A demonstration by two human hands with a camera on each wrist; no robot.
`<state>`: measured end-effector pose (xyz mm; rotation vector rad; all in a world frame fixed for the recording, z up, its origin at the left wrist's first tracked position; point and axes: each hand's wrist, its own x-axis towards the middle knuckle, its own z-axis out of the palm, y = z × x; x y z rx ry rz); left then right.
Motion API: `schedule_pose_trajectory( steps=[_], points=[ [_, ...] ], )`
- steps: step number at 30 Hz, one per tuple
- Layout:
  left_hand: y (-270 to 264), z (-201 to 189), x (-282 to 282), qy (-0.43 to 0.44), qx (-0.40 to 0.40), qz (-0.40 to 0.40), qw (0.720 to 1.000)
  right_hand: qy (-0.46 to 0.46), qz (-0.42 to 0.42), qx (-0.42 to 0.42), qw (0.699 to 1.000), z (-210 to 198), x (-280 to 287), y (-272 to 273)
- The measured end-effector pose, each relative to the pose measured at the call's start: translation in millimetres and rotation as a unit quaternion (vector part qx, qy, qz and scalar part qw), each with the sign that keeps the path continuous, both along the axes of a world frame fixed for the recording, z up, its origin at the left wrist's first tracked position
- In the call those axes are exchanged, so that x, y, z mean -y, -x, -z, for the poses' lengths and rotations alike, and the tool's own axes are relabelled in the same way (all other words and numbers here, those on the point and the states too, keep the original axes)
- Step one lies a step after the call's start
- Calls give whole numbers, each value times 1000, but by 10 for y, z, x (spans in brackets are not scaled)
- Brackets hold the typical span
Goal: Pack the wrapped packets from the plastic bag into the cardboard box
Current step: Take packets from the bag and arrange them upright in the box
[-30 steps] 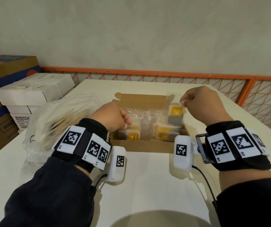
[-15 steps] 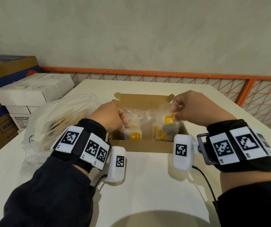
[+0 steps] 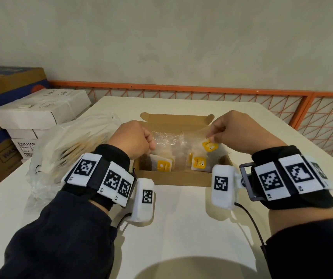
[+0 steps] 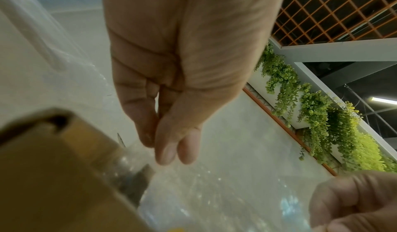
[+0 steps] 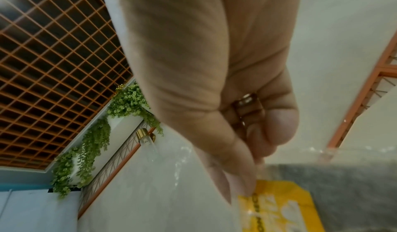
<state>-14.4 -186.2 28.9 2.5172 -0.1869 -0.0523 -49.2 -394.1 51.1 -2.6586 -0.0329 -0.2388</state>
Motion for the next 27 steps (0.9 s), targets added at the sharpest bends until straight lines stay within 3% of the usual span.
schedule_pose_trajectory(
  steps=[7, 15, 21, 27],
  points=[
    [22, 5, 9, -9, -27, 6, 1000, 44, -2, -54, 998, 53, -140, -17],
    [31, -37, -9, -7, -17, -18, 1000, 174, 41, -141, 974, 148, -152, -14],
    [34, -49, -17, 7, -9, -33, 999, 128, 40, -115, 984, 98, -177, 0],
    [44, -39, -11, -14, -25, -5, 1000, 166, 33, -156, 973, 158, -189, 13]
  ],
)
